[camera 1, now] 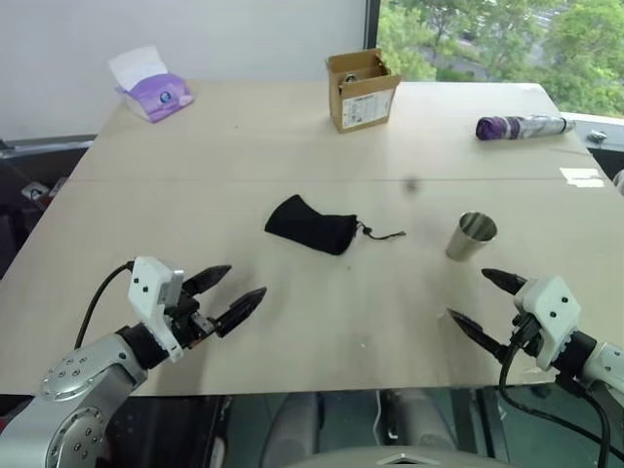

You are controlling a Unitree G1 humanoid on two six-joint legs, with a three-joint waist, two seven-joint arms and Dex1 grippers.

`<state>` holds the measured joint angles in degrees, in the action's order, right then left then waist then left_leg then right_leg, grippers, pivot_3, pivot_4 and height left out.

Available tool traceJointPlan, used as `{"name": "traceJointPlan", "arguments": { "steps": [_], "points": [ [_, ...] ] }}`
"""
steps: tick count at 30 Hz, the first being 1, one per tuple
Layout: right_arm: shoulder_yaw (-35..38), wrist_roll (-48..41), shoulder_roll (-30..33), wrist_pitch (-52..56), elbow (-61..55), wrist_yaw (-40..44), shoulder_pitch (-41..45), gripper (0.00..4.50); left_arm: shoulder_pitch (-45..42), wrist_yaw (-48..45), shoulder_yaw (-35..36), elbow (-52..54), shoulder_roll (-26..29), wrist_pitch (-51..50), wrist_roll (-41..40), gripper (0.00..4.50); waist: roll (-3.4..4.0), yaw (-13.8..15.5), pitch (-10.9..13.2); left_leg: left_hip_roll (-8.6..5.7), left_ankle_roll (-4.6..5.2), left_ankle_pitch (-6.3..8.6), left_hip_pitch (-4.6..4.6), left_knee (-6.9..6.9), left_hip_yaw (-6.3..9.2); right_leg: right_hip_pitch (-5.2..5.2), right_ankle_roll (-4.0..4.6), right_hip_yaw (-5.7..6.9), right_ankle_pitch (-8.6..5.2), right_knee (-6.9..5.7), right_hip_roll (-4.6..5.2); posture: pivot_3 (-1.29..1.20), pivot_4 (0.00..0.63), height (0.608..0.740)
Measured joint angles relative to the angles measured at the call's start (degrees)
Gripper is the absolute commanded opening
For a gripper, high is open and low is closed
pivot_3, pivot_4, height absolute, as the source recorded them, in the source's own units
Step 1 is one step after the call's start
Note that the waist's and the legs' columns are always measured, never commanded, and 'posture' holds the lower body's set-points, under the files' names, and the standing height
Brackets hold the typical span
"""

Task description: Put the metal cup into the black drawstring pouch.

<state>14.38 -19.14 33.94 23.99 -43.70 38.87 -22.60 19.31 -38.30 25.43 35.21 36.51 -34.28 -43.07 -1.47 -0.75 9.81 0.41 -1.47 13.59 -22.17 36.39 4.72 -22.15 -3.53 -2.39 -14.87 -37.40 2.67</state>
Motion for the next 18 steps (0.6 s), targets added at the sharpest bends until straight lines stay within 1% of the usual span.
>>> {"name": "traceJointPlan", "arguments": {
  "steps": [2, 5, 7, 11, 15, 16, 18],
  "points": [
    [0.1, 0.1, 0.0, -0.5, 0.0, 0.1, -0.7, 4.48, -0.3, 0.0, -0.1, 0.0, 0.1, -0.2, -0.1, 4.43, 0.0, 0.1, 0.0, 0.0, 0.0, 0.0, -0.01, 0.0, 0.01, 0.0, 0.0, 0.01, 0.0, 0.01, 0.0, 0.0, 0.15, 0.74],
    [0.6, 0.2, -0.6, -3.3, 0.0, 0.6, -4.0, 4.48, -7.4, 1.4, -1.7, -0.2, 2.8, -3.5, -1.5, 4.43, 0.01, 1.2, 0.0, -0.01, 0.0, 0.0, -0.06, 0.02, 0.13, 0.01, 0.0, 0.14, 0.0, 0.01, -0.01, 0.0, 0.15, 0.74],
    [0.6, 0.2, -0.7, -4.3, 0.0, 0.7, -4.7, 4.48, -10.6, 2.8, -3.1, 0.2, 3.7, -5.2, -2.1, 4.43, 0.03, 1.2, 0.0, -0.01, 0.0, 0.0, -0.06, 0.02, 0.06, 0.01, -0.01, 0.07, 0.0, 0.02, -0.01, 0.0, 0.15, 0.74],
    [0.5, 0.1, -1.0, -7.4, -0.1, 1.4, -5.9, 4.48, -20.1, 9.6, -8.0, 0.5, 2.8, -10.8, -3.1, 4.43, 0.01, 1.0, 0.0, -0.01, 0.0, 0.0, -0.07, 0.02, 0.1, 0.01, -0.02, 0.1, 0.02, 0.02, -0.03, 0.0, 0.15, 0.74],
    [0.0, 0.2, -1.3, -8.6, -1.6, 1.1, -6.1, 4.48, -35.7, 21.0, -15.0, 0.5, 2.3, -25.3, -3.9, 4.43, -0.02, 1.5, 0.1, -0.07, 0.0, -0.01, -0.1, 0.07, 0.21, 0.03, -0.18, 0.17, 0.1, -0.05, -0.06, 0.0, 0.15, 0.74],
    [-0.2, 0.4, -1.2, -8.6, -2.1, 0.7, -5.7, 4.48, -41.8, 24.1, -17.1, -0.5, 0.6, -30.5, -4.2, 4.43, -0.04, 1.6, 0.1, -0.08, 0.0, -0.01, -0.14, 0.14, 0.24, 0.04, -0.25, 0.22, 0.14, -0.05, -0.06, 0.0, 0.15, 0.74],
    [-0.6, 0.8, -1.2, -8.3, -3.2, -0.2, -4.5, 4.48, -49.8, 27.8, -21.0, -2.8, -2.1, -37.1, -3.9, 4.43, -0.07, 1.3, 0.0, -0.1, 0.0, -0.01, -0.17, 0.17, 0.24, 0.04, -0.28, 0.21, 0.16, -0.04, -0.06, 0.0, 0.15, 0.74]
  ]
}}
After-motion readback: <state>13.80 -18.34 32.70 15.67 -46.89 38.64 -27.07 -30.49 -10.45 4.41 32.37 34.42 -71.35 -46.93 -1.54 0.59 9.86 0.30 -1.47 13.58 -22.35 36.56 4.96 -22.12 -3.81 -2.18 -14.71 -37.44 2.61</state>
